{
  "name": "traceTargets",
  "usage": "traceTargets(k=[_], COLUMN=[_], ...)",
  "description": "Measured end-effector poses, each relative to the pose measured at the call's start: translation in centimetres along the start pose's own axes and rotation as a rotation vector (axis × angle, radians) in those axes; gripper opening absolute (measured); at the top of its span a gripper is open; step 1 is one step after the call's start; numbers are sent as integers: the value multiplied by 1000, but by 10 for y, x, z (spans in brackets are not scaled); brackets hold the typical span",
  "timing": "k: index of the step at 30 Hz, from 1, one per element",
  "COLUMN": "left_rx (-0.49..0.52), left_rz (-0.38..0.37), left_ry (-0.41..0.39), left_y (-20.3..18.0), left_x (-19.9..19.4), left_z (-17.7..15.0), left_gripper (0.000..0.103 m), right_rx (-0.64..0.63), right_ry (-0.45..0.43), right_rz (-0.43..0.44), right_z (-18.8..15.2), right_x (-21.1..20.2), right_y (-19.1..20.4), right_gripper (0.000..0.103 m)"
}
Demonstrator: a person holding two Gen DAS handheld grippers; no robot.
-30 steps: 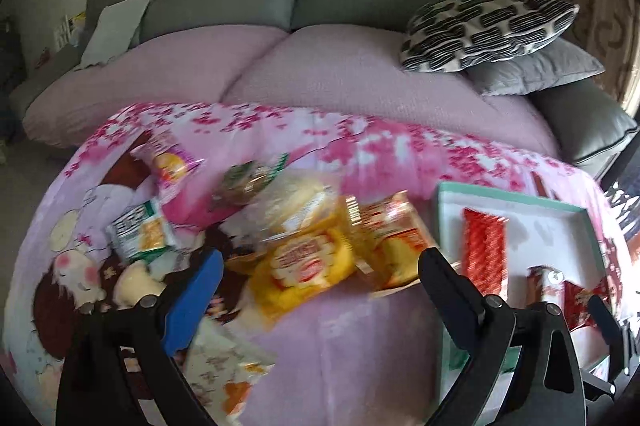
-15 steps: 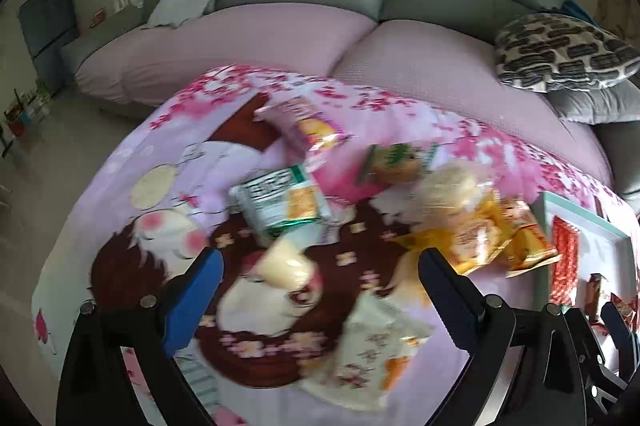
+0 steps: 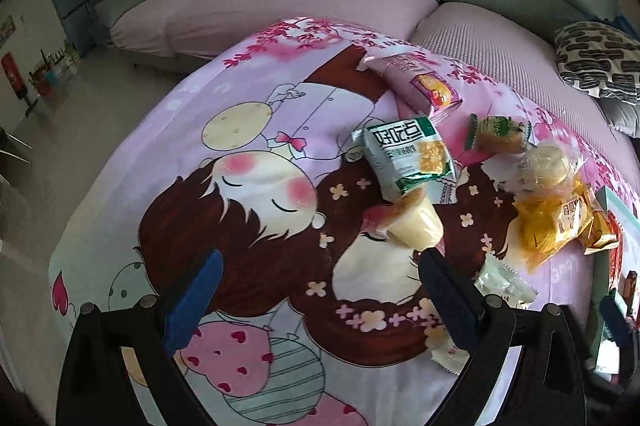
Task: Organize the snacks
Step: 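Move both open tools from the tray back over the snack pile, then grasp the white pastry pack with the right tool while the left tool grasps the yellow pudding cup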
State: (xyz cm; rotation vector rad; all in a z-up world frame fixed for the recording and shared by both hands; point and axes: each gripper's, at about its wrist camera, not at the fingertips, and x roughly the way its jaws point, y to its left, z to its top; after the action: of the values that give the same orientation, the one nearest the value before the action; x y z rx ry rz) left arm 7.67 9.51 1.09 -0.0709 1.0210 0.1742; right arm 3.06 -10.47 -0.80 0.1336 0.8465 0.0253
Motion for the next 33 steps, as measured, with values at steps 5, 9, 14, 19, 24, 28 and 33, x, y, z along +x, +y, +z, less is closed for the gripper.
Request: traceTargets(k=[5, 9, 14, 19, 24, 28, 33], left_rx=[8, 10, 17, 34, 44, 42, 37], left_rz=[-25, -34, -44, -42, -41, -38, -43], left_ry=[6, 24, 24, 40, 44, 43, 42], left_y=[5, 7, 9, 10, 9, 9, 10], left_x=[4, 9, 11, 16, 17, 17, 18], left_z=[1, 1, 1, 1, 0, 0, 2], left_gripper=[98, 98, 98, 98, 98, 98, 98], right_rx=[-20, -34, -32, -43, -65, -93, -93], right_ry=[46, 69, 100, 129, 141, 144, 147], right_rz=[6, -5, -16, -43, -70, -102, -135], right_z=[-7, -13, -17, -22, -27, -30, -30], right_x=[17, 28, 41, 51, 55, 57, 55], right_y=[27, 42, 53, 58, 61, 65, 58], right_gripper=[103, 103, 103, 103, 103, 103, 103])
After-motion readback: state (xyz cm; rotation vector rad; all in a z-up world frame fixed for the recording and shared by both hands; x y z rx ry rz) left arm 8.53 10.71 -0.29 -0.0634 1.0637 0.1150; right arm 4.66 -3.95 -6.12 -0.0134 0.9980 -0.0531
